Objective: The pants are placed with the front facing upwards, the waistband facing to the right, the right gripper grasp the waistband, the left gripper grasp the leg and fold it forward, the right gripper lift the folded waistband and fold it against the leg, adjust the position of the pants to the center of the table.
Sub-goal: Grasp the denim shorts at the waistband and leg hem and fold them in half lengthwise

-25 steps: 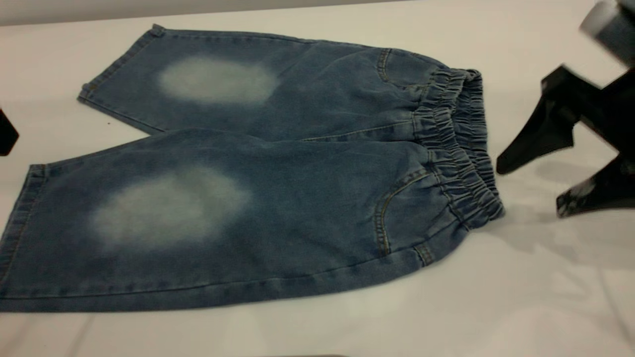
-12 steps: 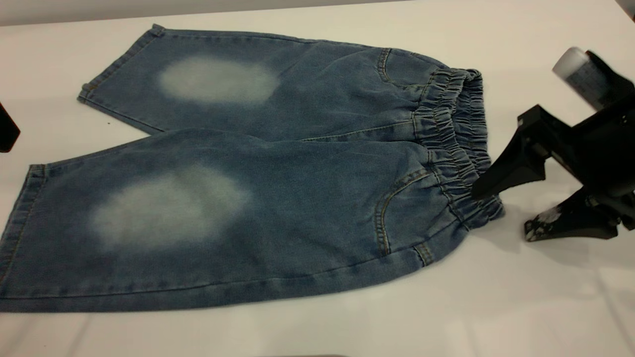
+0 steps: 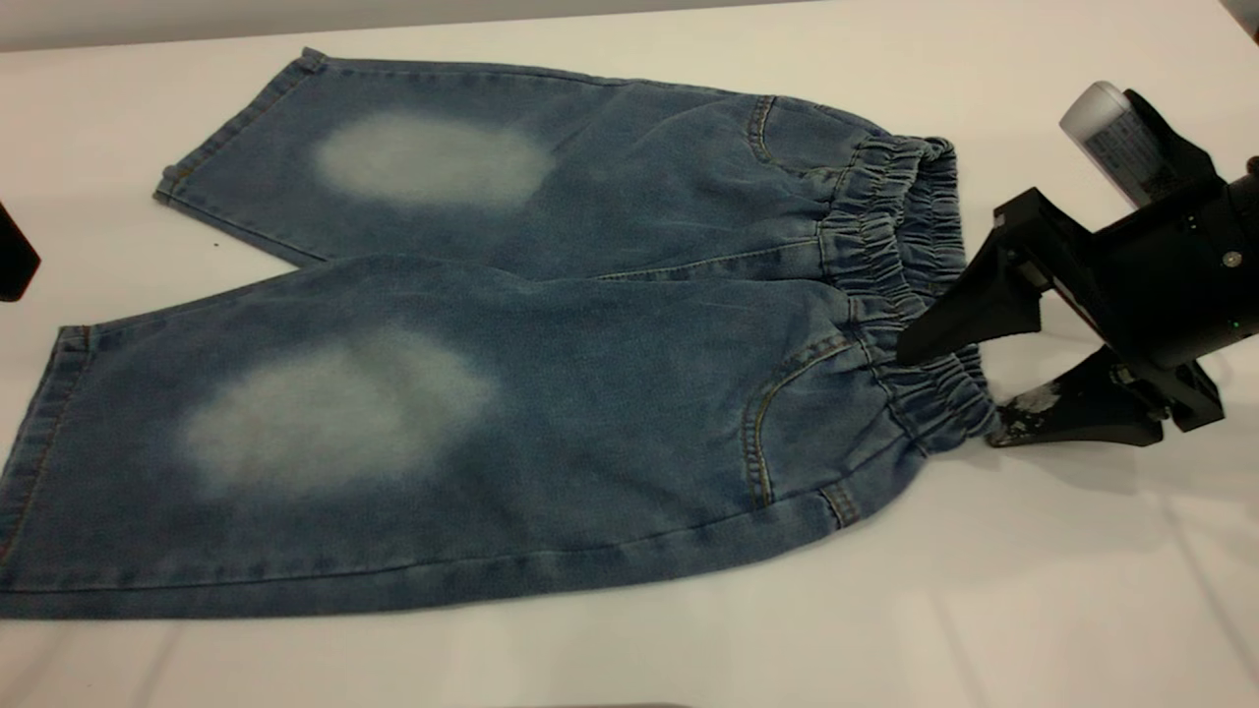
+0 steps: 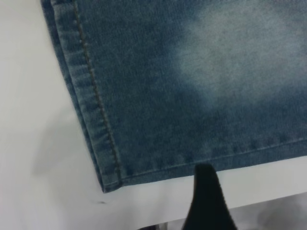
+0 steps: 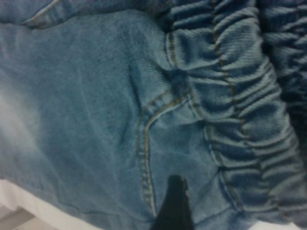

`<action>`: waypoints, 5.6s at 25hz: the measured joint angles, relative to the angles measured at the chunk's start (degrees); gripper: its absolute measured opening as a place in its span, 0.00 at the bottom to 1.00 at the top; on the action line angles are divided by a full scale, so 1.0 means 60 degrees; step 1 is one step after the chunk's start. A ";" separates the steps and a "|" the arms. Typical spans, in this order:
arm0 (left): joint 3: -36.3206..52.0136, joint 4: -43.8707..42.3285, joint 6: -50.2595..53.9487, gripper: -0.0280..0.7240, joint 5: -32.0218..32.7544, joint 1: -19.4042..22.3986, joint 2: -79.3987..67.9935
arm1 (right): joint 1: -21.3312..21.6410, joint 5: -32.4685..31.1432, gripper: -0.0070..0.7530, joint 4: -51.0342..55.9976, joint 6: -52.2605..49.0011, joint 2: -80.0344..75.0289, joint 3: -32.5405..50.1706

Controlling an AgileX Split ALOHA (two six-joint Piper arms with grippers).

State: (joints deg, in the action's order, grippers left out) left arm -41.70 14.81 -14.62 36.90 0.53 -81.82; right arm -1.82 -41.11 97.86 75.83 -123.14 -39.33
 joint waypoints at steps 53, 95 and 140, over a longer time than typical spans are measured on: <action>0.0000 -0.4872 -0.0969 0.63 -0.0402 -0.0853 -0.4319 | 0.0000 -0.0180 0.06 0.1125 0.1505 -0.0668 -0.0009; 0.1861 -0.5525 -0.5452 0.62 -0.4027 -0.0853 -0.3992 | 0.0000 -0.0180 0.07 0.1125 0.1563 -0.0668 -0.0009; 0.2387 -0.6215 -0.5980 0.56 -0.5340 -0.0067 -0.4483 | 0.0000 -0.0180 0.09 0.1048 0.1570 -0.0668 -0.0009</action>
State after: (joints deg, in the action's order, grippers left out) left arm -27.38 -22.48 -50.50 4.86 0.13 -108.71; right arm -1.82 -42.18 104.15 85.25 -127.15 -39.39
